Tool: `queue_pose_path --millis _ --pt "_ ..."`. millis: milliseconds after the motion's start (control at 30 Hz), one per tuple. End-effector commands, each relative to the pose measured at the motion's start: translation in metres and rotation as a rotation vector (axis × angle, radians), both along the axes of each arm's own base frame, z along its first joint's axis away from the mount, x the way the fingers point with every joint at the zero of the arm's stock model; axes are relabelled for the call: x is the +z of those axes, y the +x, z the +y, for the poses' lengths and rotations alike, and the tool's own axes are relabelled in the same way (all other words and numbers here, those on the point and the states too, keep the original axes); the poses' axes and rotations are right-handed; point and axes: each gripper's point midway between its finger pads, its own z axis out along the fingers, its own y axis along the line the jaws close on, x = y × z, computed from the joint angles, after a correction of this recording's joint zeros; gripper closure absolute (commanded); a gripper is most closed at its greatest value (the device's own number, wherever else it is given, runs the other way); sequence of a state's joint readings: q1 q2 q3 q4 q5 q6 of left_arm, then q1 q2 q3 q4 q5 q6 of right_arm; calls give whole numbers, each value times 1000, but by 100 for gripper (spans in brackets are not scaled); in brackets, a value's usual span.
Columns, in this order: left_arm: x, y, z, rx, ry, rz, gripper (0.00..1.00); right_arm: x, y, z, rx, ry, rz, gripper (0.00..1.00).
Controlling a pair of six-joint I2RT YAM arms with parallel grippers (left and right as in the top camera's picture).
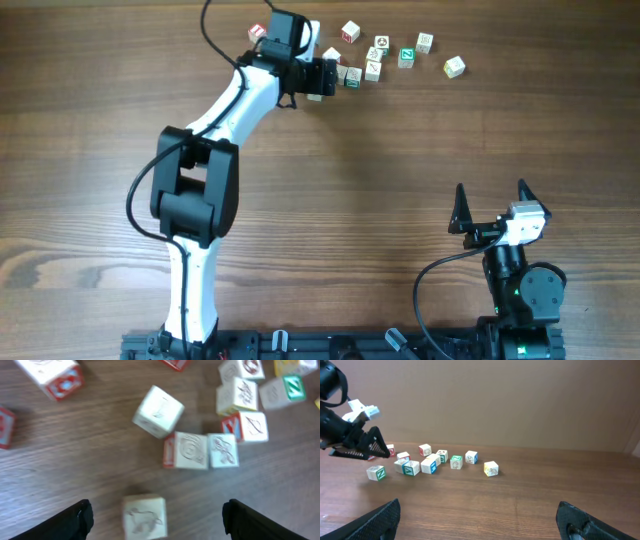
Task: Form a tower
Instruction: 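Reach the left gripper forward to a block at the cluster's front, then close the left gripper on the dog-picture block and lift it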
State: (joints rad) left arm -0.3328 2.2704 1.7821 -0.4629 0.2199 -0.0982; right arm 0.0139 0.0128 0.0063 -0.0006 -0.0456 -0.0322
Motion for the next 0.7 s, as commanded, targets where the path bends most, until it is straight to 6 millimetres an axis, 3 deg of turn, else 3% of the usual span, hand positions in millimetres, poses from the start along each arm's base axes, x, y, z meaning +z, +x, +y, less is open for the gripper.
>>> queue_pose_path --millis 0,33,167,267,300,400,500,600,667 --pt "-11 -8 -13 -105 44 -5 21 1 0 2 14 -14 -7 0" --pt "-18 -7 -9 -91 70 0 27 1 0 2 14 -14 -7 0" --pt "-42 -6 4 -61 120 32 26 1 0 2 14 -14 -7 0" --pt "-44 -4 6 -54 122 30 26 1 0 2 14 -14 -7 0" --pt "-43 -2 7 -52 120 24 31 1 0 2 14 -14 -7 0" --pt "-44 -3 7 -52 121 28 65 1 0 2 14 -14 -7 0" --pt "-43 -2 6 -54 119 22 68 1 0 2 14 -14 -7 0" --pt "-28 -1 6 -52 113 3 69 1 0 2 14 -14 -7 0" --pt "6 -3 5 -51 100 -35 69 1 0 2 14 -14 -7 0"
